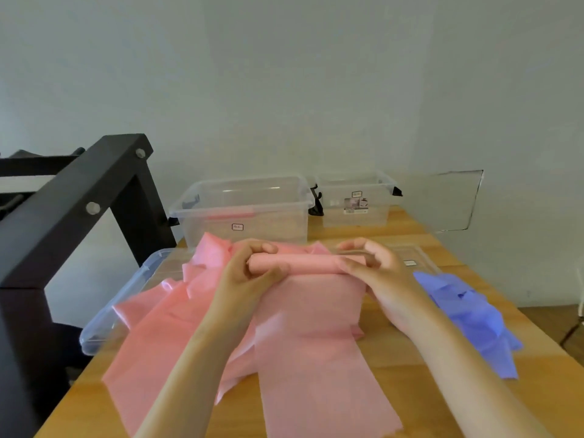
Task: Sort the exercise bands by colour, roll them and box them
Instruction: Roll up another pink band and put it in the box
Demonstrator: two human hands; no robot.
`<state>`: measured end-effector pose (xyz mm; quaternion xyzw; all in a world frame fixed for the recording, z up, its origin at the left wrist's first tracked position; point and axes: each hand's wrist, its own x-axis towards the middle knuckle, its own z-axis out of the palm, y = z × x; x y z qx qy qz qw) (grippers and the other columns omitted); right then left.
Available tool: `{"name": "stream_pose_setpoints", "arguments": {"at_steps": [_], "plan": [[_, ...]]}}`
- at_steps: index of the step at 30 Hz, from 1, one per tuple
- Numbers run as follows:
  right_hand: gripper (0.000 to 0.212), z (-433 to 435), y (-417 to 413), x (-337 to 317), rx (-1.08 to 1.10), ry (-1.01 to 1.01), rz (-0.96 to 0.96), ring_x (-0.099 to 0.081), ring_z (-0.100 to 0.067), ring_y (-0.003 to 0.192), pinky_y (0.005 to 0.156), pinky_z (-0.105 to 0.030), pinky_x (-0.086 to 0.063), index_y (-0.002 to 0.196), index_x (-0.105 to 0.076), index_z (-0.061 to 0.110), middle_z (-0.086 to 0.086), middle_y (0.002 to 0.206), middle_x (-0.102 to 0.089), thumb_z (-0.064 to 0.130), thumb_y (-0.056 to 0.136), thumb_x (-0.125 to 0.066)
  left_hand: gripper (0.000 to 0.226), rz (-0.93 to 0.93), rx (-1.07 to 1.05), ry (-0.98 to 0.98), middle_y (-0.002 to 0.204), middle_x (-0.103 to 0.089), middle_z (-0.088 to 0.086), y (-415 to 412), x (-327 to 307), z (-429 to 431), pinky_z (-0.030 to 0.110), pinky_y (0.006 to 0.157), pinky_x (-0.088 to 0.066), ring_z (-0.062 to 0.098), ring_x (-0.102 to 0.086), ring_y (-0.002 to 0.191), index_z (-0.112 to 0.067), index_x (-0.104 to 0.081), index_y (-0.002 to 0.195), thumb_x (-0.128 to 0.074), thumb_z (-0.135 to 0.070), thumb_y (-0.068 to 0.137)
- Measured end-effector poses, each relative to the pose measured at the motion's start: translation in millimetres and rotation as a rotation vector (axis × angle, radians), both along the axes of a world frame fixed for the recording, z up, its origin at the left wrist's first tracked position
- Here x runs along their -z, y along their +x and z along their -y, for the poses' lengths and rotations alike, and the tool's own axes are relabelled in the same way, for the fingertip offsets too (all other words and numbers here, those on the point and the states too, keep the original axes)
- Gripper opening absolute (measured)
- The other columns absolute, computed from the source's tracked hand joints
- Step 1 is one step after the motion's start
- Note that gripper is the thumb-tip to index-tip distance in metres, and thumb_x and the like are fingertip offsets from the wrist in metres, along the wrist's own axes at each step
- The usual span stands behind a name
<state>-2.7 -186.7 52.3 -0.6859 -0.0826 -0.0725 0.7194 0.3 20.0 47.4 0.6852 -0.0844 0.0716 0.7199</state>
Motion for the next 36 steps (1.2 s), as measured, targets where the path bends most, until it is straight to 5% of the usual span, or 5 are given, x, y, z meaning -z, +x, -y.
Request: {"name": "stream_pose_setpoints", "arguments": {"at_steps": [14, 19, 24, 30, 36], "plan": [[0.018, -4, 5, 43, -0.067, -0.01, -0.107, -0.059, -0.014, 0.078, 0.058, -0.02, -0.044, 0.084, -0.069, 0.029, 0.006, 0.082, -0.066, 0.012, 0.084, -0.071, 0.022, -0.127, 0.079, -0.192, 0.099, -0.069, -0.01, 7, 39, -7, 0.027, 0.076, -0.052, 0.01, -0.064, 0.089, -0.015, -0.062, 0.098, -0.068, -0.018, 0.077], [0.025, -4, 8, 47, -0.057, -0.018, -0.061, -0.061, -0.011, 0.087, 0.076, -0.027, -0.044, 0.086, -0.07, 0.033, 0.01, 0.089, -0.068, 0.008, 0.083, -0.072, 0.018, -0.183, 0.009, 0.048, 0.091, -0.068, -0.002, 11, 48, -8, 0.028, 0.068, -0.047, 0.012, -0.061, 0.081, -0.02, -0.065, 0.096, -0.073, -0.032, 0.085], [0.004, -2, 16, 52, 0.0, -0.066, -0.173, -0.061, -0.014, 0.092, 0.079, -0.029, -0.041, 0.081, -0.072, 0.032, 0.006, 0.093, -0.069, 0.033, 0.085, -0.07, 0.028, -0.128, 0.142, -0.071, 0.114, -0.071, 0.003, 15, 51, -4, 0.031, 0.089, -0.05, 0.014, -0.065, 0.107, -0.019, -0.061, 0.1, -0.074, -0.013, 0.076], [0.016, -1, 14, 48, 0.006, 0.003, -0.045, -0.061, -0.011, 0.082, 0.072, -0.028, -0.044, 0.081, -0.07, 0.027, 0.007, 0.086, -0.068, 0.011, 0.083, -0.071, 0.019, -0.224, 0.089, -0.03, 0.096, -0.074, -0.007, 15, 47, 1, 0.023, 0.066, -0.049, 0.01, -0.064, 0.084, -0.016, -0.068, 0.096, -0.058, -0.031, 0.093], [0.006, -3, 14, 49, -0.028, 0.017, -0.158, -0.063, -0.013, 0.078, 0.064, -0.024, -0.046, 0.082, -0.071, 0.027, 0.006, 0.081, -0.069, 0.021, 0.085, -0.07, 0.015, -0.13, 0.07, -0.144, 0.096, -0.074, -0.004, 13, 45, 0, 0.02, 0.068, -0.055, 0.01, -0.067, 0.084, -0.015, -0.061, 0.096, -0.064, -0.004, 0.086]]}}
